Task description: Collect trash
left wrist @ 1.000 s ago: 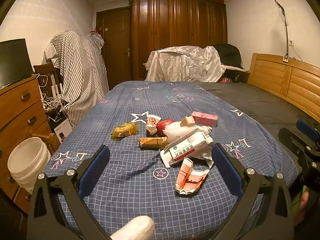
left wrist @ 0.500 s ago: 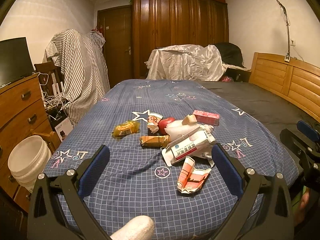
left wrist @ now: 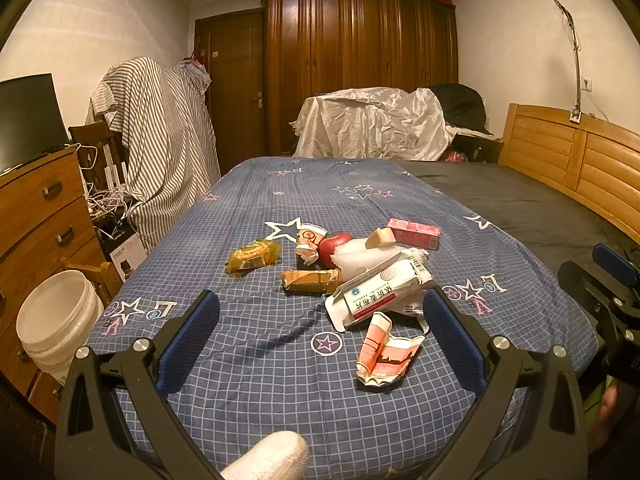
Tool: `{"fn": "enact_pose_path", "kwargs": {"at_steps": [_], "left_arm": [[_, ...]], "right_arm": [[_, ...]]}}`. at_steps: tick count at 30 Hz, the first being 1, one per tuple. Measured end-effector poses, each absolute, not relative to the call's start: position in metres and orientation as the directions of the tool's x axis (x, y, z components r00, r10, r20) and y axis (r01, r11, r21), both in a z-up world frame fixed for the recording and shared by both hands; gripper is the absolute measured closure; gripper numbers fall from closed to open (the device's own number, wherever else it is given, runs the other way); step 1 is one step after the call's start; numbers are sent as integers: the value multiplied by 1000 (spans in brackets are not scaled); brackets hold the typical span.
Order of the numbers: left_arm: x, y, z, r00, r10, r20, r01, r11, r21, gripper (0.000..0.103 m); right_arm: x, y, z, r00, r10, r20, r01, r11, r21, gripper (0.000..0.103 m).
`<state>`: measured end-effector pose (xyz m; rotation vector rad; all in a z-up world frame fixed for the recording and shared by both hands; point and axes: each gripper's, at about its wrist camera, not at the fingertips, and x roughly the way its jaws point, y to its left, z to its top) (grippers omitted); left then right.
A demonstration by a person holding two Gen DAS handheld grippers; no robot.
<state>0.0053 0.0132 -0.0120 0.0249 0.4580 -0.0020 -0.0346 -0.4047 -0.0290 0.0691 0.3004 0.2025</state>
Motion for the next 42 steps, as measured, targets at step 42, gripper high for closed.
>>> {"fn": "enact_pose_path", "kwargs": {"at_steps": [42], "left_arm": [[57,98,-58,768,10,-640,-51,998,-46,5]], "right_arm": [[18,-399,-89,744,472,-473,-291,866,406,7]]}}
